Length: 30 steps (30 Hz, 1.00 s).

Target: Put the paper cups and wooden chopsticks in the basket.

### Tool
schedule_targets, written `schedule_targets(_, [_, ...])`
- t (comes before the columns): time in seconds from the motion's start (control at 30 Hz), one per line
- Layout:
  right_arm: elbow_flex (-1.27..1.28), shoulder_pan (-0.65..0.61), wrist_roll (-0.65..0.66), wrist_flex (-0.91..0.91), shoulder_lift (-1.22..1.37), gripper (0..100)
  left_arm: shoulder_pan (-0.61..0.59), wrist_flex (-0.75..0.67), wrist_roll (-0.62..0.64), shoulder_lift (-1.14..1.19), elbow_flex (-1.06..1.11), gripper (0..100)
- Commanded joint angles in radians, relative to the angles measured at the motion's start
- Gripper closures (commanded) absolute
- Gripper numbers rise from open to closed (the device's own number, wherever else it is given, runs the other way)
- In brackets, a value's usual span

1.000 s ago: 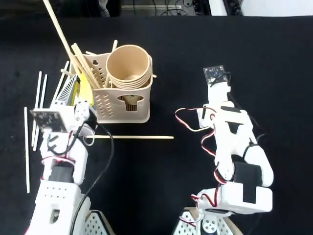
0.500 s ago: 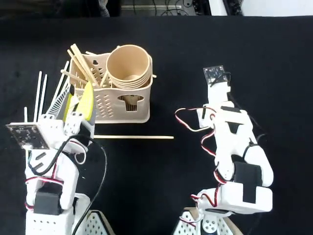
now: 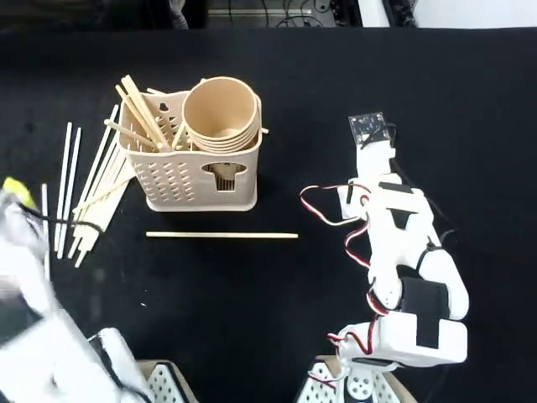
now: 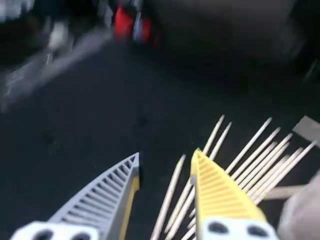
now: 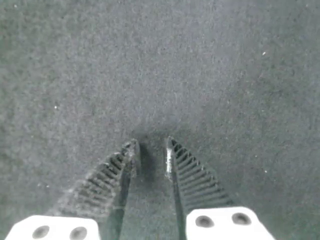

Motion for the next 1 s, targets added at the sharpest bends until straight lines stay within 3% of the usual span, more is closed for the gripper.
schedule_targets(0.0, [-0.002,-0.014,0.011,-0.008,-0.045,90.7,-0.105,-0.114,-0.133,0.361,-0.022,83])
schedule_targets(0.17, [-0.002,-0.014,0.011,-0.008,-0.045,90.7,-0.087,-0.295,-0.259,0.684,-0.038,82])
schedule_targets(0.57, [-0.001,-0.014,0.011,-0.008,-0.045,90.7,-0.065,-0.315,-0.304,1.313,-0.38,83])
schedule_targets(0.87, [-0.001,-0.014,0.011,-0.008,-0.045,90.7,0.002,-0.308,-0.305,1.476,-0.447,83])
schedule_targets(0.97, [-0.001,-0.014,0.011,-0.008,-0.045,90.7,0.012,-0.308,-0.305,1.475,-0.447,93])
